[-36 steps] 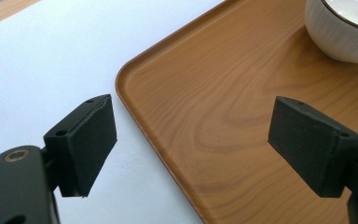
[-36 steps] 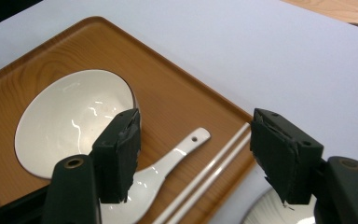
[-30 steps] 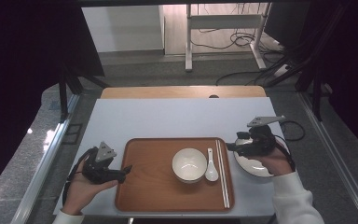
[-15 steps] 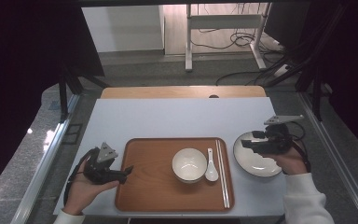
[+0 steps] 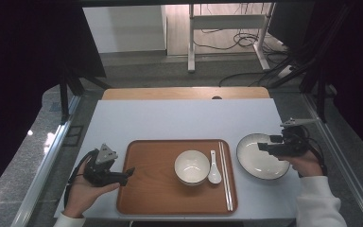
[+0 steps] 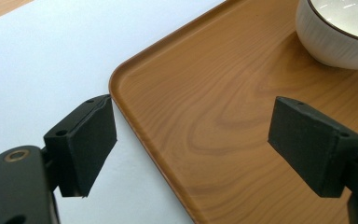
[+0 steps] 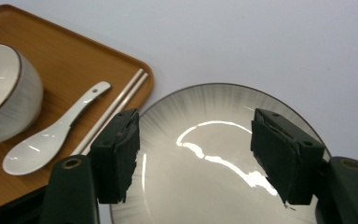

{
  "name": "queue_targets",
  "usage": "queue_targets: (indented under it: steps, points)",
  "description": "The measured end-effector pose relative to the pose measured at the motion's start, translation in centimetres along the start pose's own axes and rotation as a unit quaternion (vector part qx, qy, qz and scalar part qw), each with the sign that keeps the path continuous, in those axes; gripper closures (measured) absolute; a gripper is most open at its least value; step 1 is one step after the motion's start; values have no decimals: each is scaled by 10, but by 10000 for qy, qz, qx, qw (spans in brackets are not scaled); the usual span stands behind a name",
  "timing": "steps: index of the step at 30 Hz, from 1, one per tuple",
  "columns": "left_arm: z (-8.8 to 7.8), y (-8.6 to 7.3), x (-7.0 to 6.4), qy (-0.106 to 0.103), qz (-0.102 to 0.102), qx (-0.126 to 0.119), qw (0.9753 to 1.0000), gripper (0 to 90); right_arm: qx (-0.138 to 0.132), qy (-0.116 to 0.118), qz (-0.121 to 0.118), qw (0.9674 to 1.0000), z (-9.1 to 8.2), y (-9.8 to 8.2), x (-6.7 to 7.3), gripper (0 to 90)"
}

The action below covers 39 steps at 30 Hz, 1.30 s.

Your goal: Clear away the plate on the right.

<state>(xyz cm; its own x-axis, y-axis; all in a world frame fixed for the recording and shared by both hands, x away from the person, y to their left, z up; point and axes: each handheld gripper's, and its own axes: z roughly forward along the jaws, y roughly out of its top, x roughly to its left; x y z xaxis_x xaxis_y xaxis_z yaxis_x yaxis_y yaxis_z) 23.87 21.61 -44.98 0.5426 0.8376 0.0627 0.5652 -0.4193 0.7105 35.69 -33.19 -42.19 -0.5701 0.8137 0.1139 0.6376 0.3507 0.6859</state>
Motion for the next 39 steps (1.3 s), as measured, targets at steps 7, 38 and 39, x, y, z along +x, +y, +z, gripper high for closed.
queue_targets:
  steps: [7, 38, 39]
  points:
    - [0, 1, 1, 10, -7, 8, 10000, 152, 66, -57, 204, 9998, -5, -9, -18, 329]
    - [6, 1, -3, -30, 65, 134, 9999, 152, 643, -451, 1103, 9908, 7, -47, -80, 425]
    - [6, 1, -3, -31, 64, 136, 9999, 152, 658, -419, 1134, 9905, 8, -48, -82, 436]
